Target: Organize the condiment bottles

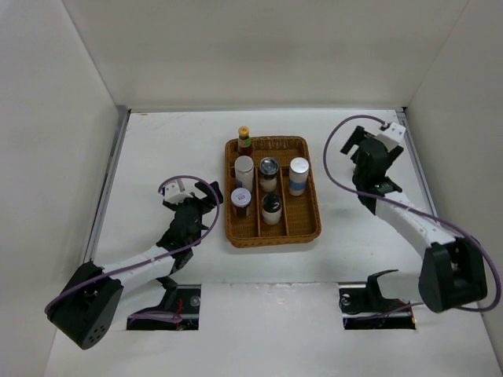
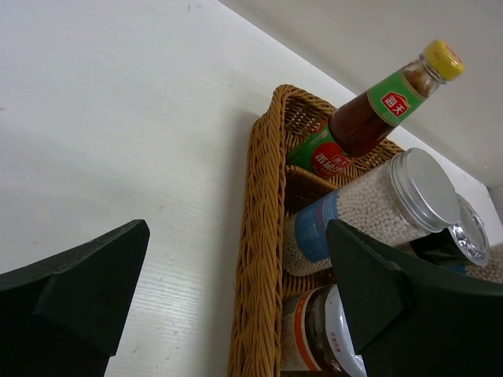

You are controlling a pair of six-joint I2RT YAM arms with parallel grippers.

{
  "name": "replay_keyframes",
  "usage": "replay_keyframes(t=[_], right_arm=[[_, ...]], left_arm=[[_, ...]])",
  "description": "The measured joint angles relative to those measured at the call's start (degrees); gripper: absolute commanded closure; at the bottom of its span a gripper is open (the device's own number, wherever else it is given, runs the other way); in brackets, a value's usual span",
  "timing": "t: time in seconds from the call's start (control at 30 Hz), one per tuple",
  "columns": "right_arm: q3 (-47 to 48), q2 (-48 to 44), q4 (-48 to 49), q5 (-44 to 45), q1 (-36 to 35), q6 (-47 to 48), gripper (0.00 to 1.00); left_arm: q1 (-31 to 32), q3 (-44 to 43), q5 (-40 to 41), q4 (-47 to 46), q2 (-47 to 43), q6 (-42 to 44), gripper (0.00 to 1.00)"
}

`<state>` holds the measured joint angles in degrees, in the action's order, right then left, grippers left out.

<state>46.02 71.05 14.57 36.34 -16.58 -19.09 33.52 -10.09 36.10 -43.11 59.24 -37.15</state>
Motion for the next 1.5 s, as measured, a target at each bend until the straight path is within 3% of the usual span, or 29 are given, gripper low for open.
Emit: replay_keyframes(t=[0.27,0.57,0.67,0.8,0.9,1.17,1.5], right_arm=[[2.0,16.6,-5.1,-3.2,13.1,-1.0,0.0],[8.7,24.8,-5.4,-12.3,16.7,-1.6,0.01],[8.8,26.3,-5.1,-12.7,16.6,-1.5,0.13],[8.8,26.9,-5.1,-12.1,16.6,-1.3,0.42],[8.2,26.9,-3.9,-11.0,16.4,-1.5,0.48],[-0.8,17.8,-2.5,-7.4,10.4,-1.7,0.45],[-9.7,-3.7,-9.8,-2.2,-5.1,-2.1,0.43]], left_arm=[[0.0,0.0,-0.7,0.0,0.1,-0.6,0.0],[0.3,0.0,-1.1,0.1,0.5,-0.8,0.0],[0.3,0.0,-1.2,0.0,0.6,-0.8,0.0],[0.3,0.0,-1.2,0.1,0.9,-0.8,0.0],[0.3,0.0,-1.2,0.0,0.9,-0.8,0.0],[0.3,0.0,-1.4,0.0,0.9,-0.8,0.0],[1.3,0.0,-1.8,0.0,1.0,-0.8,0.0]])
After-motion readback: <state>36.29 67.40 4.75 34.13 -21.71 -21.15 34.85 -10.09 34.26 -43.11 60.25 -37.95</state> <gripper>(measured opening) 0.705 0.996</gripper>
